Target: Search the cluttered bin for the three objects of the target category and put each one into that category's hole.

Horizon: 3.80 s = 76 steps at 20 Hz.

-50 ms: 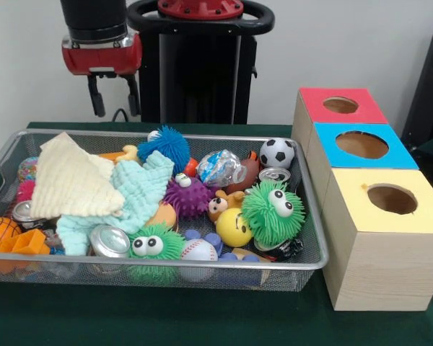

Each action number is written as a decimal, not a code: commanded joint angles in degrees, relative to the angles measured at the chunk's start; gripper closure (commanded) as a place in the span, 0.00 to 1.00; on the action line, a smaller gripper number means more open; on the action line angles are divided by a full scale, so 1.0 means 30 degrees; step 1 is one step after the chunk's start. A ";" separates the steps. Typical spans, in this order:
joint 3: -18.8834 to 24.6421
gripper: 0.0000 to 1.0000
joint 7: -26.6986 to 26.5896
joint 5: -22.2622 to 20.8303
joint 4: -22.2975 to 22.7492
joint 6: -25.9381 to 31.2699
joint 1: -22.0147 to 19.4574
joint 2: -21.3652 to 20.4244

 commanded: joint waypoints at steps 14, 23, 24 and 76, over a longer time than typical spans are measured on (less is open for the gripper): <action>-0.0673 0.00 -0.1338 -0.2781 -0.1312 -0.2492 -0.1571 0.5989; 0.0139 0.00 -0.2706 -0.3396 -0.2363 -0.1197 -0.2941 0.6222; 0.0245 0.00 -0.2935 -0.3397 -0.2527 -0.0954 -0.3094 0.6257; 0.1968 1.00 0.0944 -0.1959 -0.2587 -0.1599 0.0150 0.4120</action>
